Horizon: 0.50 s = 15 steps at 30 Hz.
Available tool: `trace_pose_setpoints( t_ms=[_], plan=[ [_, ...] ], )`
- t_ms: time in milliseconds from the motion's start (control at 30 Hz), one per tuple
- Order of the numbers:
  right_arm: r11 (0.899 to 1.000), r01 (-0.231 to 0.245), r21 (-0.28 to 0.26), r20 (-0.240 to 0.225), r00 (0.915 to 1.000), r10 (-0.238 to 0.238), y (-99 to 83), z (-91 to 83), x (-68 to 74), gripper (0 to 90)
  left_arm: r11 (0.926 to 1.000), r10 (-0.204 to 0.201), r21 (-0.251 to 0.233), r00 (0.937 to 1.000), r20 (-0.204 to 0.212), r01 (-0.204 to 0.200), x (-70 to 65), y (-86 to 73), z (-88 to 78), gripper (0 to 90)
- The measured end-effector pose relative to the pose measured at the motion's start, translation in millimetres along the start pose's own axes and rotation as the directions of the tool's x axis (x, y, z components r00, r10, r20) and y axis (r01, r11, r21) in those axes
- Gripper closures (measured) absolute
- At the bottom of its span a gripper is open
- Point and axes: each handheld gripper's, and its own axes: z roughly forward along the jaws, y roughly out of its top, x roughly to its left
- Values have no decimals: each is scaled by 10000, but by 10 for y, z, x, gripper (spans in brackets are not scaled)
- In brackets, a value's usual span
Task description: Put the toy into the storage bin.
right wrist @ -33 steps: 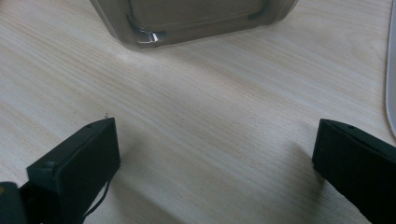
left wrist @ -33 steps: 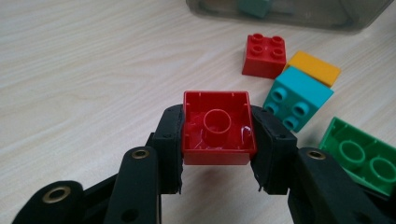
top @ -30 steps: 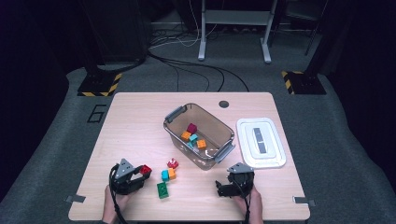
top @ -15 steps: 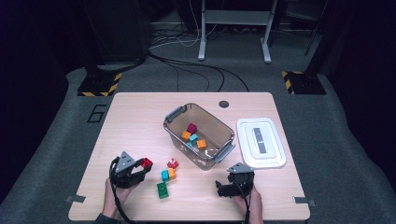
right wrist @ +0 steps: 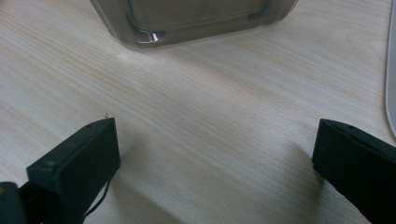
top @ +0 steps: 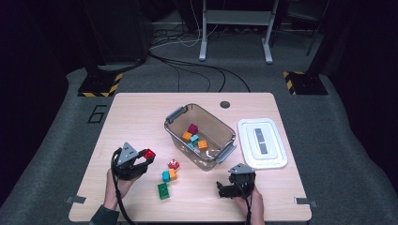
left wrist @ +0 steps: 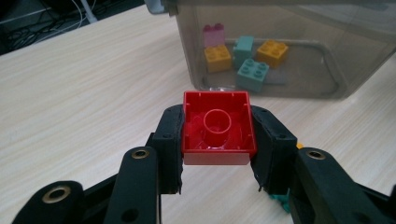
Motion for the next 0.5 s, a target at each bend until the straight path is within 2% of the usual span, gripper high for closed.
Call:
trace_pose_setpoints(
  t_ms=[500],
  plan=[
    [10000, -5, -2, -4, 10000, 5, 0, 1, -1, 0, 9996, 219, -150, 9998, 11, -219, 59, 307, 55, 585]
  ],
)
